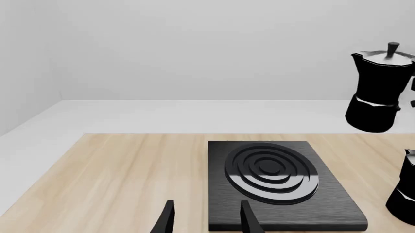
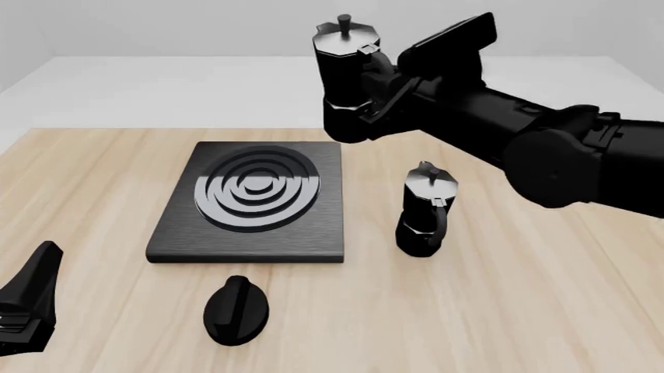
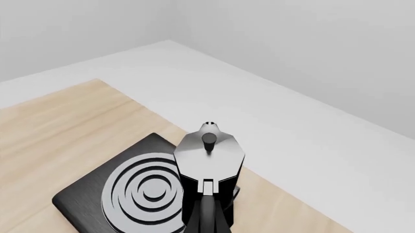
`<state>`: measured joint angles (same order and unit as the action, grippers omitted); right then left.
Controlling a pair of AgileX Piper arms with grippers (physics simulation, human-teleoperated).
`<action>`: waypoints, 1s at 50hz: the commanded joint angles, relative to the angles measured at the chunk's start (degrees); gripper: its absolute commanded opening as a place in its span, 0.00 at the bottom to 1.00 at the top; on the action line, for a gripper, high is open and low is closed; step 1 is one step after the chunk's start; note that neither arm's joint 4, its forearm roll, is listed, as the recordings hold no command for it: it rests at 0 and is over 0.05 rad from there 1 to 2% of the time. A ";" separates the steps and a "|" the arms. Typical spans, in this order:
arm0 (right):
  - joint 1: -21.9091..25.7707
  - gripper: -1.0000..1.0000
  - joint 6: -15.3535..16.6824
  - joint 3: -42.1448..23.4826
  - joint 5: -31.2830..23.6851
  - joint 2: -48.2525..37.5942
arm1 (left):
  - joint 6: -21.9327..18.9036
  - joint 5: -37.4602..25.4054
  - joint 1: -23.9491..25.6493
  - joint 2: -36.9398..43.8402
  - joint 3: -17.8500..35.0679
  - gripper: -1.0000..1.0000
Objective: Put the right moka pot on the stove.
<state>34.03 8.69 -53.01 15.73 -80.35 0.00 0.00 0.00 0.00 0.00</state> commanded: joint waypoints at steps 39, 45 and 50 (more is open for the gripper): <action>4.89 0.00 -1.61 -14.09 9.40 -24.03 | 0.00 0.00 0.00 0.00 0.00 1.00; 5.21 0.00 -1.99 -16.59 9.47 -27.01 | 0.00 0.00 0.00 0.00 0.00 1.00; 5.78 0.00 -2.13 -18.11 9.42 -28.58 | 0.00 0.00 0.00 0.00 0.00 1.00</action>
<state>39.00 7.09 -66.42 24.34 -106.23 0.00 0.00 0.00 0.00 0.00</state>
